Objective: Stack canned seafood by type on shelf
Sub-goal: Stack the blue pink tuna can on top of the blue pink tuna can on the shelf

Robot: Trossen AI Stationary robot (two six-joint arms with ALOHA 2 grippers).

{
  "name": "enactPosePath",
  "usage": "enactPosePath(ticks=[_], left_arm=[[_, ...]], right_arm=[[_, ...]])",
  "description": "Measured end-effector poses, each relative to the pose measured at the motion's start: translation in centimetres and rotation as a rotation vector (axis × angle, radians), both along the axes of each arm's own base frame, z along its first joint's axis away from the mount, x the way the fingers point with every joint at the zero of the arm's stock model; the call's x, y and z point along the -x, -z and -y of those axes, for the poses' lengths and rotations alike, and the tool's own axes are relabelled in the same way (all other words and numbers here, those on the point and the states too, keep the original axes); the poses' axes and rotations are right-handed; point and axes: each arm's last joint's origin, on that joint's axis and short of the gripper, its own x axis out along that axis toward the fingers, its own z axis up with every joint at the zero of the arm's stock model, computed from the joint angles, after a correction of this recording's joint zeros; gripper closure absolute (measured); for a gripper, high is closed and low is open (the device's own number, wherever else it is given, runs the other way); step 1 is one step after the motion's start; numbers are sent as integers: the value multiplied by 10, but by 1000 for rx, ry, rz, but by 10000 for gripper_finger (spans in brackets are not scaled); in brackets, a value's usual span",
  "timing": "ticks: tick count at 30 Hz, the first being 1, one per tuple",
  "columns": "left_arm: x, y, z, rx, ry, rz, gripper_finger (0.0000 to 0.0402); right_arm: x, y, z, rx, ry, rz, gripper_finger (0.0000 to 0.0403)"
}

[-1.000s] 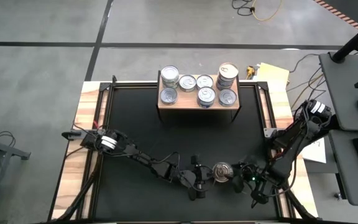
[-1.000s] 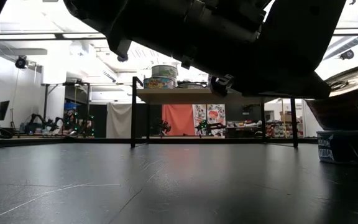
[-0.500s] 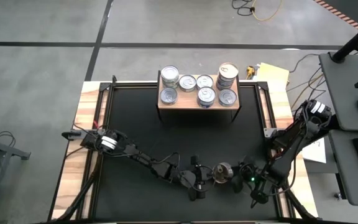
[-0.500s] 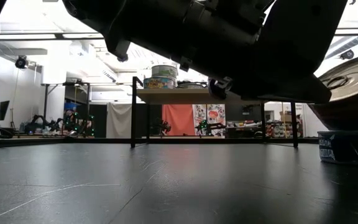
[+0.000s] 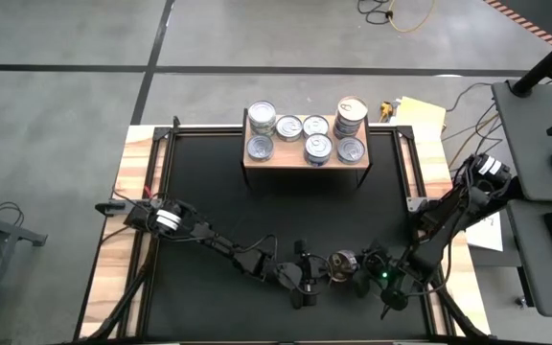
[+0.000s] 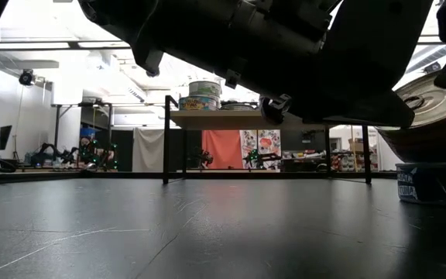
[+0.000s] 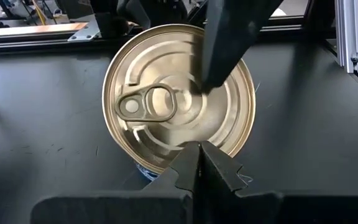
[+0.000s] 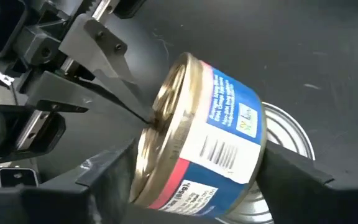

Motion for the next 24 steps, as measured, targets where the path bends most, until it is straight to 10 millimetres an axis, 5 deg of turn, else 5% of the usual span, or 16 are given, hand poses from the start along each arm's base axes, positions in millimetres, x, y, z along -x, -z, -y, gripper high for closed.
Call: enactPosePath(ticks=[9, 17, 24], left_arm=[[0, 0, 0, 3, 4, 3, 401], [3, -10, 7, -46, 34, 24, 401], [22, -39, 37, -200, 158, 35, 401]], right_arm=[[0, 1, 1, 40, -32, -11, 220], [1, -2, 1, 68, -75, -16, 220], [4, -21, 7, 173, -114, 74, 220]])
